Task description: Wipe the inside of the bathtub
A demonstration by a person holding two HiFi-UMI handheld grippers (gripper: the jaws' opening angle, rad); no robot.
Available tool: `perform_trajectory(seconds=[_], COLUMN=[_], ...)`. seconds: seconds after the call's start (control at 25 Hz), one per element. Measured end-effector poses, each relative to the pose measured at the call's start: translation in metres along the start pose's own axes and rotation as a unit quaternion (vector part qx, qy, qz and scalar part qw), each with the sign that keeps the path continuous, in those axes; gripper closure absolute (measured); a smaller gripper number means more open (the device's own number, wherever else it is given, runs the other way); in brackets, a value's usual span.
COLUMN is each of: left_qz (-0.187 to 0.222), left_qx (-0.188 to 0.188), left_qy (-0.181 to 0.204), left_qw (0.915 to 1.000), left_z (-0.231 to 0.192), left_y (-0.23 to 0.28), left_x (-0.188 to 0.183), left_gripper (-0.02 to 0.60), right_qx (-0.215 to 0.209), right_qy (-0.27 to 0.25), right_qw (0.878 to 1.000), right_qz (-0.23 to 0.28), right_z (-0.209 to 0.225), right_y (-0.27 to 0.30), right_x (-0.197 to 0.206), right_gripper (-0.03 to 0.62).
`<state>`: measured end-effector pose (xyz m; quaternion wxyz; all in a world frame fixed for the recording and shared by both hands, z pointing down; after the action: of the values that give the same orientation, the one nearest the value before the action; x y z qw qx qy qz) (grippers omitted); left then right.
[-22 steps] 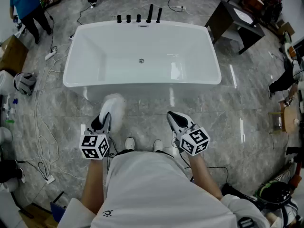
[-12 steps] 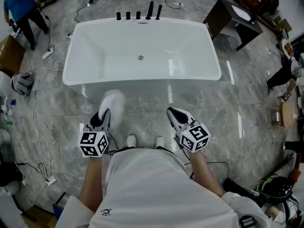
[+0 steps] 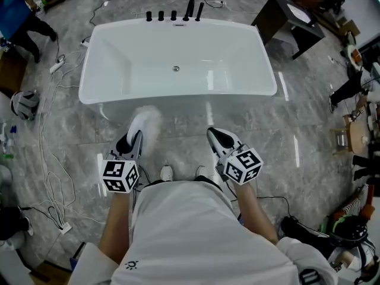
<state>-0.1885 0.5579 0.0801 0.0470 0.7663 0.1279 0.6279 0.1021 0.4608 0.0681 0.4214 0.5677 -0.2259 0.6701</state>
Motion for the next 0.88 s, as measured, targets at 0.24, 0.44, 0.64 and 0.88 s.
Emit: perform_trajectory(seconds=[0.24,0.44,0.64,0.88], left_qz=[0.002,0.007,0.007,-0.004], left_qx=[0.007,0.006,0.007,-0.006], left_qy=[-0.003,-0.007,-0.010,-0.011], left_qw=[1.0000,0.9999,0.9999,0.9999], left_z=[-0.023,-0.030,-0.031,-0.031], left_y=[-0.011,-0.014,-0.014,-0.003], left_x=[0.001,-0.004,-0.001,0.005], left_gripper=[0.483,0.483,0.483,0.483], right_qx=[0.000,0.001,0.007,-0.007], right_qy=[-0.005,-0.009,-0.004,0.004], right_qw=[1.000,1.000,1.000,1.000], right_qz=[-0.007,-0.014,-0.015,-0.022], right_z=[-0.026,-0.032,-0.027,-0.014], right_y=[0.018,0.024,0.023,0.037], right_x=[0.005,-0.001,0.000,0.005], right_gripper=[0.574,0.574,0.574,0.574])
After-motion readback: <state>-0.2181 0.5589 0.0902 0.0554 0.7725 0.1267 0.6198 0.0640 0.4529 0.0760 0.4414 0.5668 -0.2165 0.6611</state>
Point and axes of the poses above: the fingertips, and each gripper's own axes: y forward along the fingers, z to its right, x out of its underside, the point moved 7 cm from there along -y, backward along the fingers, and after that the axes turned 10 degrees about z, right-handed, at the moved point
